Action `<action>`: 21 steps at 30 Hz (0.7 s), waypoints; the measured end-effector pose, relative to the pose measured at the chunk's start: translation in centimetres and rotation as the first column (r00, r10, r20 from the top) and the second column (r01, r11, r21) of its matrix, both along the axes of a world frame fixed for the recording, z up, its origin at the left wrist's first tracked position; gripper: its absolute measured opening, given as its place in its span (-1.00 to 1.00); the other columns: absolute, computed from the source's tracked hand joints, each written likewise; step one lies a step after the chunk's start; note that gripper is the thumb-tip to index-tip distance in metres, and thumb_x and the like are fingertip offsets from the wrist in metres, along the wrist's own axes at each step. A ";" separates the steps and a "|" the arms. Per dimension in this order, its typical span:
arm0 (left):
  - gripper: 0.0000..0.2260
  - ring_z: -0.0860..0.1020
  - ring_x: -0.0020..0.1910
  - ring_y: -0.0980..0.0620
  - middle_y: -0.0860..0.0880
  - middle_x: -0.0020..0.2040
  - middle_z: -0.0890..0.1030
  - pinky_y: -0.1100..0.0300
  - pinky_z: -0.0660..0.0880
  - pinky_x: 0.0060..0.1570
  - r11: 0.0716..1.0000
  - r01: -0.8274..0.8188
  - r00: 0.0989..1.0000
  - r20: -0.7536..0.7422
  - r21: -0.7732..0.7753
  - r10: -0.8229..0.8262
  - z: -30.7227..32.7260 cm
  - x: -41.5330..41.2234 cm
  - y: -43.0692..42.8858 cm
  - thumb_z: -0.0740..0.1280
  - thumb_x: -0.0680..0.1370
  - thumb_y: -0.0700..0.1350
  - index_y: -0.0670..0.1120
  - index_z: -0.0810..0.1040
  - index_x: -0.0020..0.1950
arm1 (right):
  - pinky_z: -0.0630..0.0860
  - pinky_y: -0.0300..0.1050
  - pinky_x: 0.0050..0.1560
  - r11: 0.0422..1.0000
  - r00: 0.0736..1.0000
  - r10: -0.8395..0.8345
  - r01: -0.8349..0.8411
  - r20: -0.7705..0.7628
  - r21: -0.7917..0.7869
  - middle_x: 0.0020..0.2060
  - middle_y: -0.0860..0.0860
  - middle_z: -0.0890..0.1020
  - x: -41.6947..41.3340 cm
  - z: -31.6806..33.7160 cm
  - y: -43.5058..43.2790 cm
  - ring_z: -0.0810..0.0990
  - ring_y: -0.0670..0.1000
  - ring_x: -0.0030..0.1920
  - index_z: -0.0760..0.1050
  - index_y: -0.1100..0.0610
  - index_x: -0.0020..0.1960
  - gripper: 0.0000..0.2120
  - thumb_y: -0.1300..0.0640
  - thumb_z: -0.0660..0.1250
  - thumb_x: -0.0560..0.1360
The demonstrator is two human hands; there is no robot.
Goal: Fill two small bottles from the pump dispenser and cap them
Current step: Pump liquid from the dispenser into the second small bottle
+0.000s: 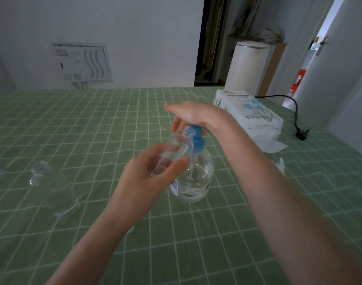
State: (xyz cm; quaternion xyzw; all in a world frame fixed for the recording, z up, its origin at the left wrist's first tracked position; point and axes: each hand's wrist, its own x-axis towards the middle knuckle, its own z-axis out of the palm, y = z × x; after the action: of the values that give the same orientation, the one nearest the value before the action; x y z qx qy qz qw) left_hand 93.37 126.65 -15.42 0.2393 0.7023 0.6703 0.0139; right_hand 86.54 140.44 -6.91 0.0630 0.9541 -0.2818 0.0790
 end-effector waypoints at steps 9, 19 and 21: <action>-0.77 0.60 -0.39 0.15 0.09 -0.24 0.68 0.29 0.56 -0.36 0.998 -0.003 1.000 0.000 -0.060 0.003 -0.6 0.3 -0.1 0.36 0.33 0.16 0.22 0.59 -0.04 | 0.28 -0.20 -0.35 0.999 0.999 0.027 -0.028 0.032 0.022 -0.02 0.08 0.60 0.1 -0.7 0.1 0.48 0.00 -0.20 0.53 0.22 0.16 -0.54 -0.06 0.00 0.64; -0.71 0.58 -0.42 0.17 0.08 -0.29 0.67 0.31 0.53 -0.41 0.999 -0.012 0.999 0.032 -0.030 0.013 -0.8 0.4 0.0 0.36 0.25 0.23 0.22 0.59 -0.07 | 0.33 -0.18 -0.30 0.998 0.999 0.033 -0.031 -0.035 0.058 0.02 0.15 0.66 0.2 -0.7 0.0 0.50 0.01 -0.26 0.57 0.24 0.12 -0.56 -0.05 0.06 0.62; -0.70 0.58 -0.42 0.16 0.08 -0.28 0.67 0.20 0.55 -0.41 1.000 -0.019 0.999 0.036 -0.024 0.020 -0.7 0.4 0.1 0.36 0.25 0.24 0.22 0.58 -0.06 | 0.33 -0.19 -0.31 0.998 0.997 0.032 -0.027 -0.072 0.065 -0.03 0.15 0.68 0.0 -0.4 0.0 0.49 -0.01 -0.33 0.57 0.24 0.10 -0.57 -0.05 0.08 0.61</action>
State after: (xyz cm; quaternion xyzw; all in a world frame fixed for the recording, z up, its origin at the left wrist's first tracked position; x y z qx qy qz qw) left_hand 93.79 126.71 -16.10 0.2201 0.7123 0.6661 0.0226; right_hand 86.54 140.47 -7.26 0.0412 0.9657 -0.2522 0.0461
